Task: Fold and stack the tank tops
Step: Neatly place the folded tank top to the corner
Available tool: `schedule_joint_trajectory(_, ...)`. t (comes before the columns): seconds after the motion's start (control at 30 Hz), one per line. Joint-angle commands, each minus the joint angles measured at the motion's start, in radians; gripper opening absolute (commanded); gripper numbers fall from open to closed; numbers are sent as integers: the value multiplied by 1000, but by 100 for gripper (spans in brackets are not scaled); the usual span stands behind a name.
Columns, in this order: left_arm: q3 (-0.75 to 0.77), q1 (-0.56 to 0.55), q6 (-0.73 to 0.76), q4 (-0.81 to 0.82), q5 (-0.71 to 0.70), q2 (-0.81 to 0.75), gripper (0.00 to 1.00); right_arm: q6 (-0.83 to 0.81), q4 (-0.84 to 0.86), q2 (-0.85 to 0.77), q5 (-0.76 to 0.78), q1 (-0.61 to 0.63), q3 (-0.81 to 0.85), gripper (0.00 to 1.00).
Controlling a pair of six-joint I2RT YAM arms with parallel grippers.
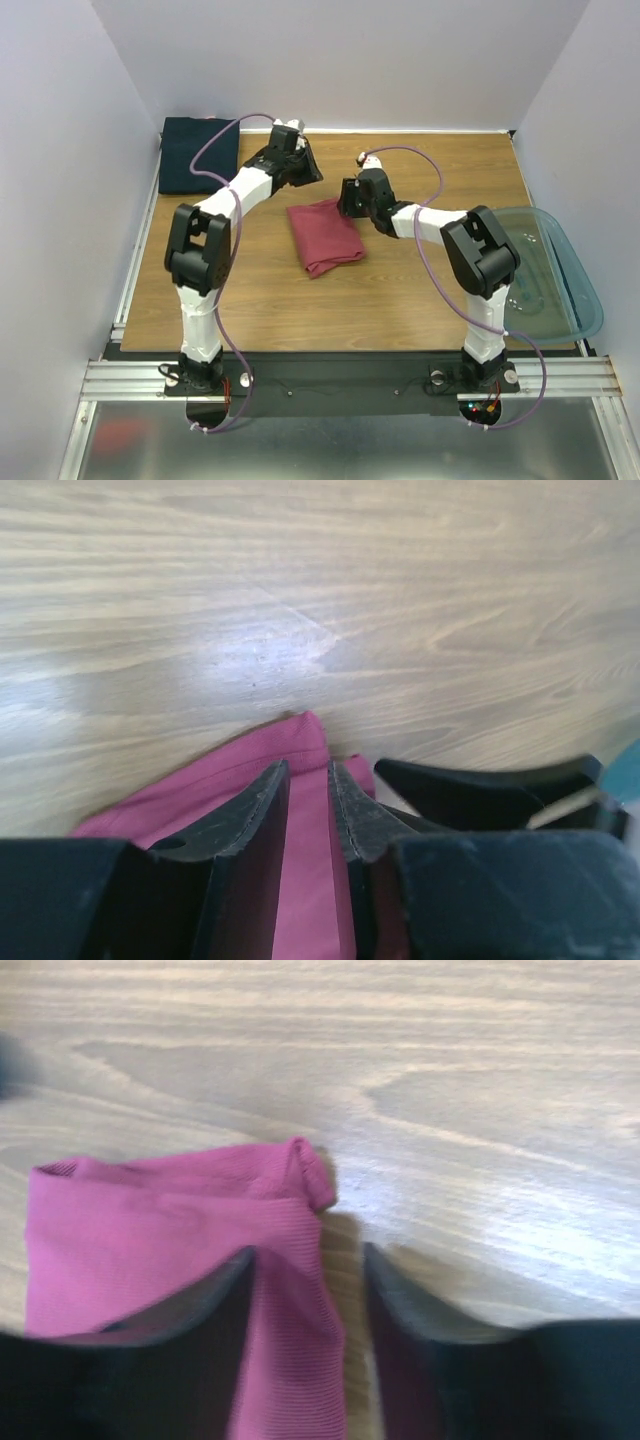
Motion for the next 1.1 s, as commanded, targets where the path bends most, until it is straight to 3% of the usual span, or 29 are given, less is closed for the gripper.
schedule_joint_trajectory(0.0, -120, 5, -82, 76, -129, -182, 34, -33, 35, -8, 60, -18, 54, 65)
schedule_joint_trajectory(0.1, -295, 5, -169, 125, -201, -302, 32, -37, -30, -27, 106, -24, 81, 66)
schedule_joint_trajectory(0.23, -519, 0, -252, 217, -168, -450, 16, 5, -54, -141, 68, -20, 26, 51)
schedule_joint_trajectory(0.33, -633, -35, -268, 256, -101, -468, 8, 23, -62, -160, -14, 5, 23, 45)
schedule_joint_trajectory(0.5, -685, -121, -288, 291, -94, -460, 2, 27, -83, -68, -58, 19, 84, 35)
schedule_joint_trajectory(0.73, -725, -142, -315, 295, -111, -386, 0, 24, -90, 81, -89, 14, 175, 33)
schedule_joint_trajectory(1.07, -809, -178, -335, 340, -104, -283, 0, 78, -128, 130, -81, -55, 195, 34)
